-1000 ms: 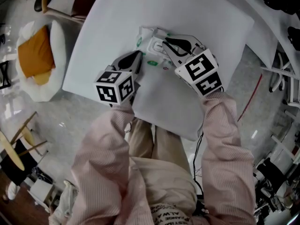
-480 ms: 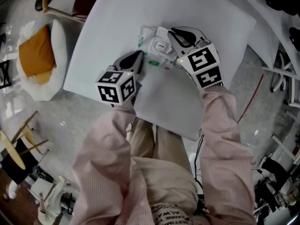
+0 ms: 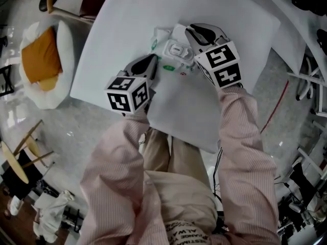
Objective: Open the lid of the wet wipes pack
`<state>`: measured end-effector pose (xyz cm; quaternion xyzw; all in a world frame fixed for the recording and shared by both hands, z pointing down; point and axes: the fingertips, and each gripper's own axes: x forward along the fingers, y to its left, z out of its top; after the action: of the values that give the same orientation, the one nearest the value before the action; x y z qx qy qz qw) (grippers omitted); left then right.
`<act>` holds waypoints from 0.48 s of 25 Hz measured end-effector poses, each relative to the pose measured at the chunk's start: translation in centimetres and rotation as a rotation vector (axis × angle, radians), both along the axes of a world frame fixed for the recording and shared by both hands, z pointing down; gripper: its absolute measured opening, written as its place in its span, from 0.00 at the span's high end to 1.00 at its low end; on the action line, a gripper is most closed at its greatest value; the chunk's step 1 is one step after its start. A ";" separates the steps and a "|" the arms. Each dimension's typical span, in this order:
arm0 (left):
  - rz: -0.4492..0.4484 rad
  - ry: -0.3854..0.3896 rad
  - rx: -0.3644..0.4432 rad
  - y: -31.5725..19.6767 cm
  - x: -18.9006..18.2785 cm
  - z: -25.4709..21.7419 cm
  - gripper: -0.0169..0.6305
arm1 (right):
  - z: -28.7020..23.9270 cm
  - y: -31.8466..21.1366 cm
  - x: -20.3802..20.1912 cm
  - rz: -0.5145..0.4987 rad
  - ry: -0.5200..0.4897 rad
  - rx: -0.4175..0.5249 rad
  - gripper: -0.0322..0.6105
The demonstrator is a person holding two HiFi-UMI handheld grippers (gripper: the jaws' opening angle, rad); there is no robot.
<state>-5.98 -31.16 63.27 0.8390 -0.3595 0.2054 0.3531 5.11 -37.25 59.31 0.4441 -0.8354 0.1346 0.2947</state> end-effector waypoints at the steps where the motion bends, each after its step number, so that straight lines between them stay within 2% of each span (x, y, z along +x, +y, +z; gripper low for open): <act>1: -0.001 -0.001 0.001 0.0 0.0 0.0 0.98 | 0.1 0.0 0.1 0.002 0.001 0.000 0.90; 8: -0.023 0.026 -0.006 0.0 -0.1 -0.1 0.98 | -0.6 0.2 -0.2 0.000 -0.001 0.052 0.88; 12: -0.030 0.076 0.040 0.0 -0.1 -1.5 0.98 | -2.0 0.7 -0.5 0.033 -0.104 0.081 0.88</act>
<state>-6.05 -31.14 61.80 0.8475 -0.3625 0.1607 0.3530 4.59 -36.56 57.29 0.4616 -0.8470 0.1285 0.2302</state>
